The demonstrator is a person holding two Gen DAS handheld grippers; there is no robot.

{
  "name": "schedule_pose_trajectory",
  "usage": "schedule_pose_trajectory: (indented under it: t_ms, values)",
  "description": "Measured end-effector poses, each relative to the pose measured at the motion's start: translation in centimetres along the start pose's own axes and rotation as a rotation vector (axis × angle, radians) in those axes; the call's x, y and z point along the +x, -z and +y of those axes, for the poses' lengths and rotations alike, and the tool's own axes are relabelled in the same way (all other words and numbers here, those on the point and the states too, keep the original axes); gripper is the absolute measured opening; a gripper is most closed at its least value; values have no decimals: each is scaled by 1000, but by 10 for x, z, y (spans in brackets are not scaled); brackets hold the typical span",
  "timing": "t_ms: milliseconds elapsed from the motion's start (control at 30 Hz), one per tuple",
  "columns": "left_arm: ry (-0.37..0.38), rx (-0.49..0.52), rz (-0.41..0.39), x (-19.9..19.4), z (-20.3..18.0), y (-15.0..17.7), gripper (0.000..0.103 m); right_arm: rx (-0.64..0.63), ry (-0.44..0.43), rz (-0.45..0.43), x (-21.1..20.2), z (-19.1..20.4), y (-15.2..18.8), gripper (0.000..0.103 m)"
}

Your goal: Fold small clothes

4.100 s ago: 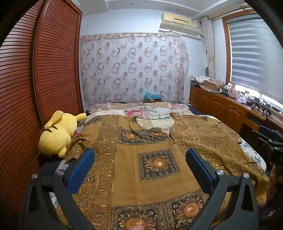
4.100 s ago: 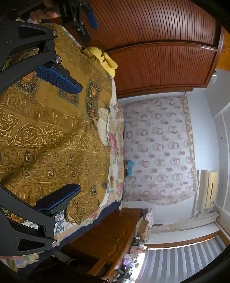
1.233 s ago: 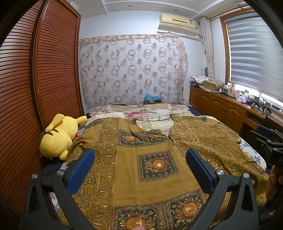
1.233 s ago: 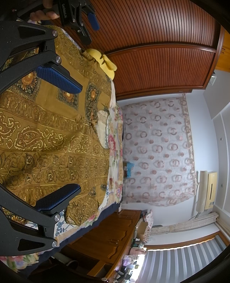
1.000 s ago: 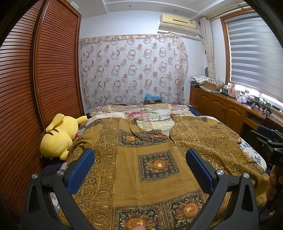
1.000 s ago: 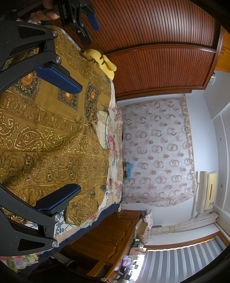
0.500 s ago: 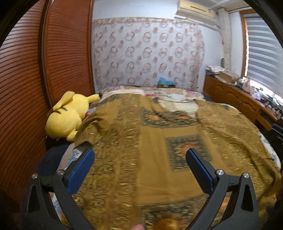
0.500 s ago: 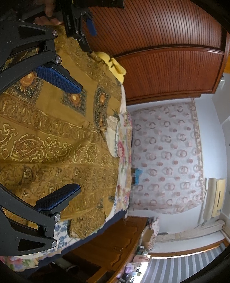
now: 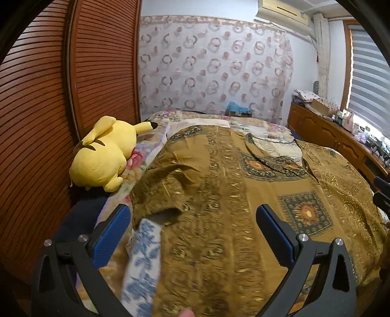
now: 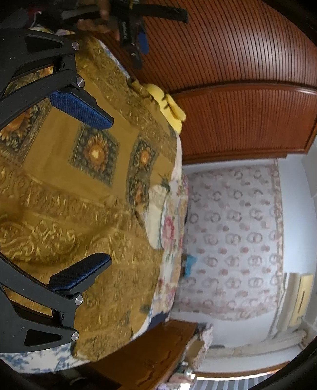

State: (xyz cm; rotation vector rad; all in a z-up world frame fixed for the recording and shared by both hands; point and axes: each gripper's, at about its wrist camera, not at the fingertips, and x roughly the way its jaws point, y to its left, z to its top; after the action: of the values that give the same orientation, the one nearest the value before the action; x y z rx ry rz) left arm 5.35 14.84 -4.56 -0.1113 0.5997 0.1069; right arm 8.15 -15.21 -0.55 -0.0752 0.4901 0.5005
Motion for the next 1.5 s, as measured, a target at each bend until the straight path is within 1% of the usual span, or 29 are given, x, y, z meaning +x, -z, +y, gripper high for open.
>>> schedule_pose_trajectory:
  t_ms: [167,233,367,600,633,700,733,767,833,900,933,967,1033,1133,1167,1233,1333,1433,1500]
  values:
    - [64,13,59,19,24,-8,103,-33,-47,40,18,10,4,103]
    - [53,22,84,24,31,-9,99,-48,-58,60,25,14,6,103]
    - [25,48,158,36,49,-3,98,-67,-68,92,34,19,10,103]
    - [-10,33,266,60,71,8,76,-71,-73,147,49,18,16,103]
    - [-7,33,272,63,71,8,69,-69,-76,154,50,18,17,103]
    - [-19,48,297,73,70,7,61,-67,-84,170,53,17,19,103]
    - [-28,57,304,77,70,7,59,-66,-83,173,54,17,20,103]
    - [-25,62,298,80,70,6,57,-63,-80,175,55,16,21,103]
    - [-15,59,302,83,70,2,48,-59,-84,178,56,16,22,103]
    - [-13,72,305,87,69,-2,43,-52,-89,181,55,14,23,103]
    - [-9,83,303,87,66,-3,34,-50,-90,181,55,14,23,103]
    - [-5,90,300,89,66,-4,28,-47,-91,183,55,14,24,103]
    - [-20,98,293,89,65,-6,13,-43,-93,185,56,13,25,103]
    - [-44,115,250,85,63,-15,0,-42,-94,181,55,13,25,103]
    - [-38,126,240,83,61,-19,0,-41,-94,183,55,13,25,103]
    - [-52,151,207,76,55,-30,0,-38,-95,189,55,13,25,103]
    - [-44,188,170,66,44,-46,0,-37,-95,190,55,14,26,103]
    - [-2,229,132,52,22,-63,0,-35,-93,189,56,13,26,103]
    - [29,251,115,45,7,-68,0,-33,-93,189,56,13,26,103]
